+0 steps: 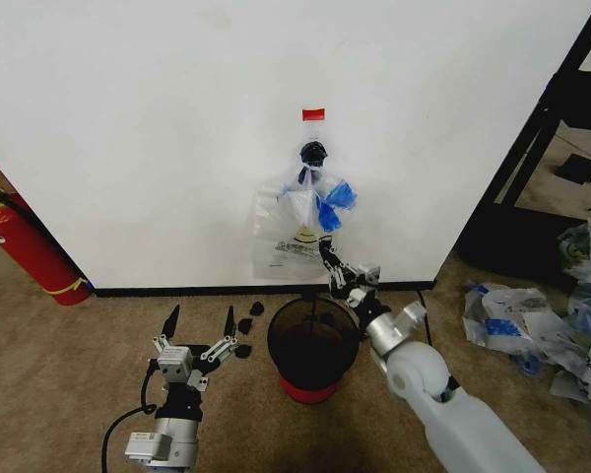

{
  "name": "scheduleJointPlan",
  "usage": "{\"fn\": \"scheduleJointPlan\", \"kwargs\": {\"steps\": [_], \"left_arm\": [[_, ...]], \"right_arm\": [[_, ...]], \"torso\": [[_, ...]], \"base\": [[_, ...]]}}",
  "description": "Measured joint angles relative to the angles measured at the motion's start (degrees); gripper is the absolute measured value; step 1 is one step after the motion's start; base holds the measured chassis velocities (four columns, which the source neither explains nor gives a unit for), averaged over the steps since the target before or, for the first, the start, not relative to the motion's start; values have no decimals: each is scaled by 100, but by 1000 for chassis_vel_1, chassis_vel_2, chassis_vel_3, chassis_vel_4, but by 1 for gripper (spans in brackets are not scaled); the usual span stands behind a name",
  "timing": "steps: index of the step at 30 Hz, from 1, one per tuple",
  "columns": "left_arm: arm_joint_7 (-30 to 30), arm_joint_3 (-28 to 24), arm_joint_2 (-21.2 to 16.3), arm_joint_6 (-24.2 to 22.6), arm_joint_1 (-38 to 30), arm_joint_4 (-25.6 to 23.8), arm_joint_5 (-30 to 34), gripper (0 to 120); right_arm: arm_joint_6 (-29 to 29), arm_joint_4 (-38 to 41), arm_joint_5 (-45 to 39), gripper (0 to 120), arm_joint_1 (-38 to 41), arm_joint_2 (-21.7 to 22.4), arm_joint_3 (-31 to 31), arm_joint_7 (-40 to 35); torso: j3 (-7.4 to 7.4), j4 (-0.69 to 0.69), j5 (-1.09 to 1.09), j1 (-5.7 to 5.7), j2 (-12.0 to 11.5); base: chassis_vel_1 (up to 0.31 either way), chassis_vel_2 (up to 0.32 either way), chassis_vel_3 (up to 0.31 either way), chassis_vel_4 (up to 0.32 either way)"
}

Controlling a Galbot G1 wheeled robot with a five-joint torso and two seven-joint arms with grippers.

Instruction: Pick up the garbage bag from the wall and place it over the trash bin.

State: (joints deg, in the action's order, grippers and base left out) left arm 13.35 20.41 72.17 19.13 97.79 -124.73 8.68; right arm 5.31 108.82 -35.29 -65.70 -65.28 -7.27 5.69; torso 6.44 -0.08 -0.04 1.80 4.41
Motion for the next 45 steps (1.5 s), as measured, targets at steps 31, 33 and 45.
{"fn": "scheduleJointPlan", "kwargs": {"steps": [31,33,45], "left_arm": [[-23,36,-146,62,-57,-55,194,100],[-24,40,-147,67,-51,-66,203,100],[-27,80,-192,110,-16,-74,308,100]], "right_arm": [[614,499,1352,0,-1890,-279,-675,602],[685,504,1488,0,-2028,-346,-698,659],[1001,415,2005,0,-2404,-600,-817,907]], "torso": [[0,0,-1,0,0],[0,0,-1,0,0],[0,0,-1,1,0]], "base": [[0,0,0,0],[0,0,0,0],[0,0,0,0]]}}
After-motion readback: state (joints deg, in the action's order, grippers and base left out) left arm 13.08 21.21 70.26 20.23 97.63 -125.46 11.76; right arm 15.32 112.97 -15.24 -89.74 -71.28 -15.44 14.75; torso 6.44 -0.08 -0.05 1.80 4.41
